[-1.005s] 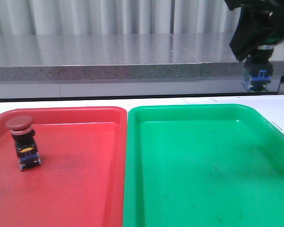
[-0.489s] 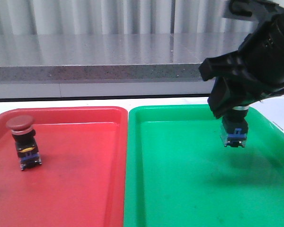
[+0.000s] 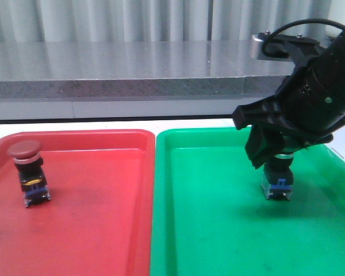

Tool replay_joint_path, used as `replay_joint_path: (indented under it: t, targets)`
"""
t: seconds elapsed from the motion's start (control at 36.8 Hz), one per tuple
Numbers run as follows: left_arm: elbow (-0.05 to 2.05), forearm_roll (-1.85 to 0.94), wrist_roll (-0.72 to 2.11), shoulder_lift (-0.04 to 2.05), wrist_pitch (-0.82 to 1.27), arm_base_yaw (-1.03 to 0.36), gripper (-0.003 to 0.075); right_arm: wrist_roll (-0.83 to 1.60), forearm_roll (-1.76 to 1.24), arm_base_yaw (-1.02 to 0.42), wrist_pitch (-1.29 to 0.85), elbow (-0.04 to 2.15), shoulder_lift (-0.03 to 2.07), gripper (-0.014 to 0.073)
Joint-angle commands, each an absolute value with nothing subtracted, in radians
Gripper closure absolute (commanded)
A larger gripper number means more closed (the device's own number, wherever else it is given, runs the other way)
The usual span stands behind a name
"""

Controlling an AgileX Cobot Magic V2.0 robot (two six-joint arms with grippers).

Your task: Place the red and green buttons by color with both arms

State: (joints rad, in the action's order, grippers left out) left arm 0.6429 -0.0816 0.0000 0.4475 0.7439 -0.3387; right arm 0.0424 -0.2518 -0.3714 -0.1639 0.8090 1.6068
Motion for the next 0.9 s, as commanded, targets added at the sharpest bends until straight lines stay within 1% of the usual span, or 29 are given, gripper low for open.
replay_joint_path:
  t: [0.0, 0.08, 0.27, 0.41, 0.87]
  targets:
    - [0.668, -0.086, 0.000, 0.453, 0.676, -0.345, 0.0227, 0.055, -0.256, -0.374, -0.111, 0.834, 1.571, 0.0067]
    - [0.668, -0.086, 0.000, 0.453, 0.676, -0.345, 0.0227, 0.056, -0.255, -0.374, -0.110, 0.836, 1.564, 0.0043]
    - [0.668, -0.086, 0.000, 0.453, 0.676, -0.345, 0.0227, 0.056, -0.175, -0.374, -0.170, 0.835, 1.477, 0.0046]
    - [0.668, -0.086, 0.000, 0.453, 0.676, -0.345, 0.0227, 0.056, -0.093, -0.374, -0.275, 0.835, 1.365, 0.0046]
    - [0.668, -0.086, 0.000, 0.453, 0.676, -0.345, 0.0227, 0.028, -0.023, -0.373, -0.627, 0.835, 0.937, 0.0046]
